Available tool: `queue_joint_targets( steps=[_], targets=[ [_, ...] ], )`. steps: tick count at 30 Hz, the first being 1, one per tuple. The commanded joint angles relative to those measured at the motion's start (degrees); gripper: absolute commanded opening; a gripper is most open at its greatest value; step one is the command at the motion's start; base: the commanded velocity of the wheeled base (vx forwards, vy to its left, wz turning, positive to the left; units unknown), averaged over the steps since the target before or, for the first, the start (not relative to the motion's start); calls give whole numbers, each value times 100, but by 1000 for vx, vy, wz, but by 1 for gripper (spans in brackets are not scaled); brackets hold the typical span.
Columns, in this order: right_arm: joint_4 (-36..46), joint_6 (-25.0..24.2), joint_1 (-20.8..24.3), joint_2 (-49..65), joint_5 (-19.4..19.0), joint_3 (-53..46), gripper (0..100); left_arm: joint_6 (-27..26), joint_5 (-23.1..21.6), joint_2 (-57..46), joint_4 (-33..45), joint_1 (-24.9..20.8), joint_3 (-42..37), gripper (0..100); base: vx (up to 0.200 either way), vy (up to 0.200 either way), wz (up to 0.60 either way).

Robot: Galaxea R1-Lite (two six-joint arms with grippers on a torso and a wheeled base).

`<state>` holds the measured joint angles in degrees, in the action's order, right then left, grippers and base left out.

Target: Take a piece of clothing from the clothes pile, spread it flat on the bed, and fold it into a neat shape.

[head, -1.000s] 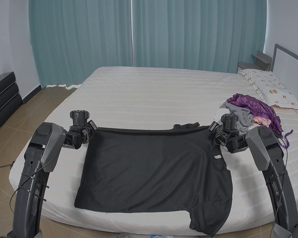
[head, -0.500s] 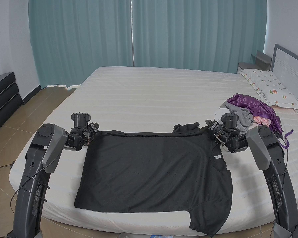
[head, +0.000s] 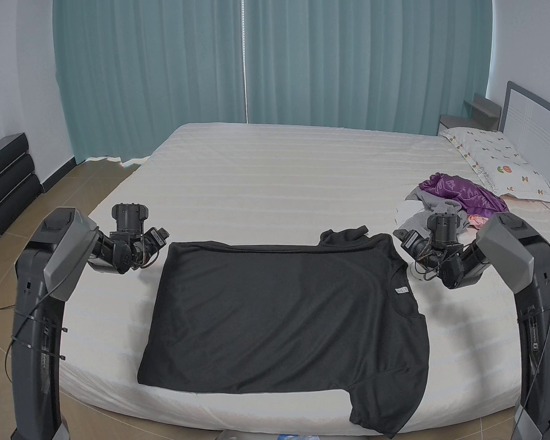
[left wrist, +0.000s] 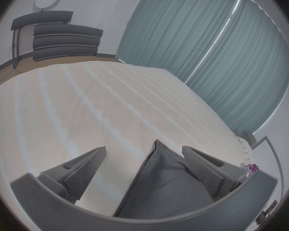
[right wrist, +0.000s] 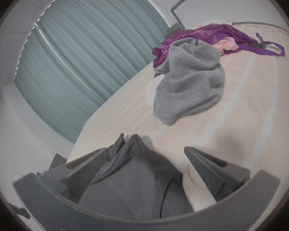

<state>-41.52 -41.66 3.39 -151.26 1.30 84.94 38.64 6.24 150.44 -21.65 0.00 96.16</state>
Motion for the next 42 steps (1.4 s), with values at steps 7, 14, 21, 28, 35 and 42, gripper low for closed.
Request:
queue_joint_targets(
  steps=[7, 14, 21, 28, 35, 42],
  targets=[
    [-2114, -712, 215, 2848, -763, -5014, 100, 618, -1143, -3179, -876, 211, -4562, 100, 0, 0, 0],
    [-2633, -1011, 584, 3111, -754, -6060, 100, 1031, -1187, -3715, -964, -35, -5520, 100, 0, 0, 0],
    [-3090, -1591, 707, 3129, -790, -6737, 100, 1268, -1327, -3707, -973, -229, -6179, 100, 0, 0, 0],
    [-3283, -1917, 619, 2936, -1352, -7079, 100, 1260, -1617, -3531, -990, -114, -6478, 100, -143, 143, 0],
    [-3644, -1873, 689, 2637, -1396, -7361, 100, 1251, -1626, -3408, -1263, -123, -6672, 100, -114, 114, 0],
    [-3890, -1284, 637, 2567, -1387, -7730, 100, 1198, -1600, -3399, -1386, -176, -6856, 100, 0, 0, 0]
  ],
)
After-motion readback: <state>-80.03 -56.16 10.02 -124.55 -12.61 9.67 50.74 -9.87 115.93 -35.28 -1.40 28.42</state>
